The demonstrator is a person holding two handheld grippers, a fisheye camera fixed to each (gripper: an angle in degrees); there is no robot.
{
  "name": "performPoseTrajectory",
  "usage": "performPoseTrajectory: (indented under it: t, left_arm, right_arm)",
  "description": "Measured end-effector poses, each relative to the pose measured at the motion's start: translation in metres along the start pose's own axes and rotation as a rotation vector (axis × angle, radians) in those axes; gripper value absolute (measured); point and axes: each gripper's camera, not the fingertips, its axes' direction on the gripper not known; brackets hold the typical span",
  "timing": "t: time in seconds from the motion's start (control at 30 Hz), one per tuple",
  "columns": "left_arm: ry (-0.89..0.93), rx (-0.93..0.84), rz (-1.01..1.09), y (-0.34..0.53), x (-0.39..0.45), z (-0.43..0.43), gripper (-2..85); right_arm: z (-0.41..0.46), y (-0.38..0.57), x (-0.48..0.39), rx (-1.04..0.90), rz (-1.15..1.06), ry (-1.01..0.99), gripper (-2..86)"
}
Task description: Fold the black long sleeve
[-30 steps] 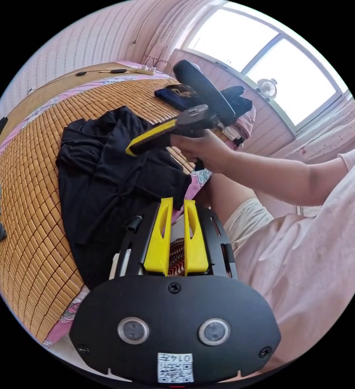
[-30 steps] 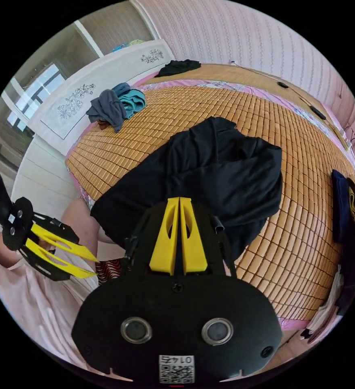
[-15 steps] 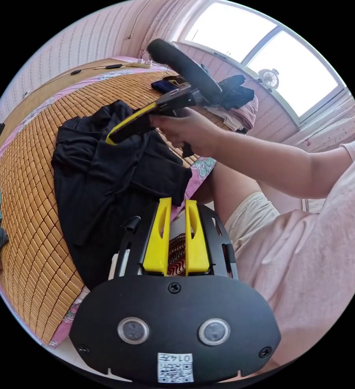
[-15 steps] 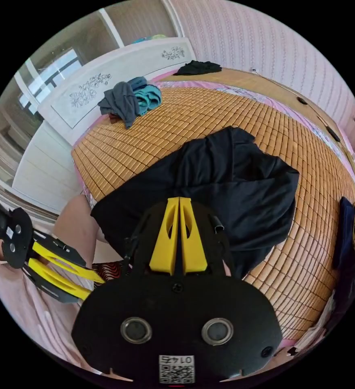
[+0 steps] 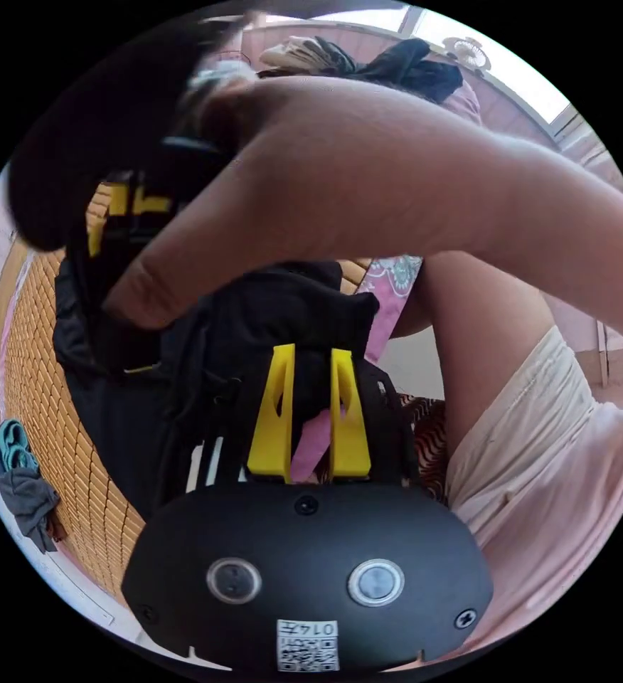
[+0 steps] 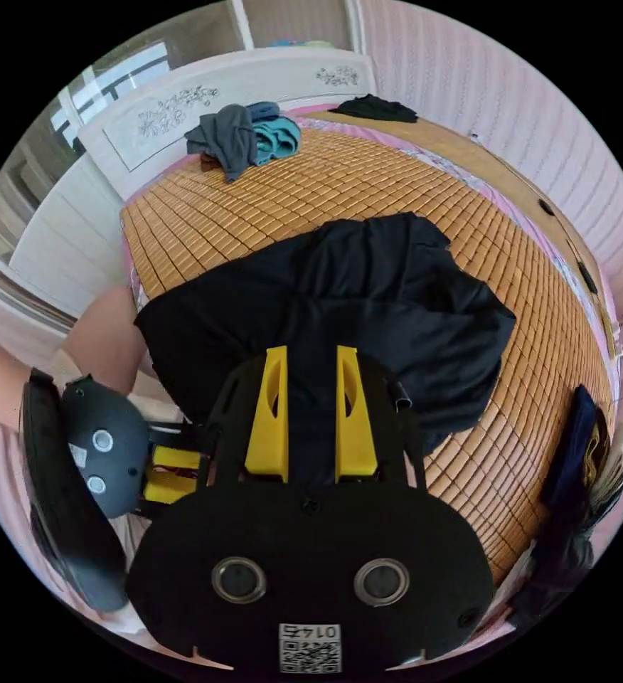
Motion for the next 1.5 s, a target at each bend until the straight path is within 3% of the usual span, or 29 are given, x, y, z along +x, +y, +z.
performPoseTrajectory:
  t: [0.07,0.23,0.47,0.6,0.67,0.77,0.9,1.0,1.13,1.33,1.43,1.5]
  left_arm:
    - [0.018,0.009,-0.026,0.002,-0.009,-0.001,5.1]
    - [0.037,0.01,-0.022,0.004,-0.022,-0.009,1.5]
    - [0.077,0.159,-0.09,0.029,-0.06,-0.072,-0.7]
    - [0.091,0.3,-0.153,0.046,-0.094,-0.123,-0.8]
    - [0.093,0.425,-0.229,0.061,-0.13,-0.164,-0.8]
    - [0.093,0.55,-0.356,0.088,-0.188,-0.213,-0.8]
    - [0.161,0.562,-0.445,0.127,-0.253,-0.244,-0.9]
    - [0.224,0.548,-0.466,0.151,-0.283,-0.254,-1.0]
    - [0.249,0.707,-0.565,0.189,-0.32,-0.282,-1.0]
    - [-0.119,0.826,-1.029,0.272,-0.401,-0.326,-1.0]
    - [-0.22,0.719,-1.194,0.301,-0.437,-0.318,-1.0]
    - [-0.255,0.597,-1.31,0.316,-0.454,-0.302,-1.0]
  right_arm:
    - [0.026,-0.005,0.004,-0.171,0.007,-0.019,8.0]
    - [0.003,0.018,0.026,-0.101,0.034,-0.098,0.7]
    - [-0.121,0.127,0.104,0.406,0.398,-0.307,0.1]
    - [-0.191,0.235,0.138,0.702,0.613,-0.258,0.0]
    - [-0.21,0.28,0.144,0.745,0.708,-0.159,0.1]
    - [-0.219,0.342,0.155,0.708,0.883,-0.048,0.1]
    - [-0.211,0.396,0.164,0.622,1.029,-0.008,0.0]
    - [-0.207,0.413,0.167,0.58,1.065,-0.005,0.0]
    - [-0.216,0.426,0.173,0.538,1.102,0.055,0.1]
    - [-0.248,0.438,0.189,0.555,1.13,0.156,0.2]
    - [-0.254,0.433,0.198,0.53,1.15,0.154,0.3]
    - [-0.248,0.43,0.204,0.396,1.21,0.208,0.5]
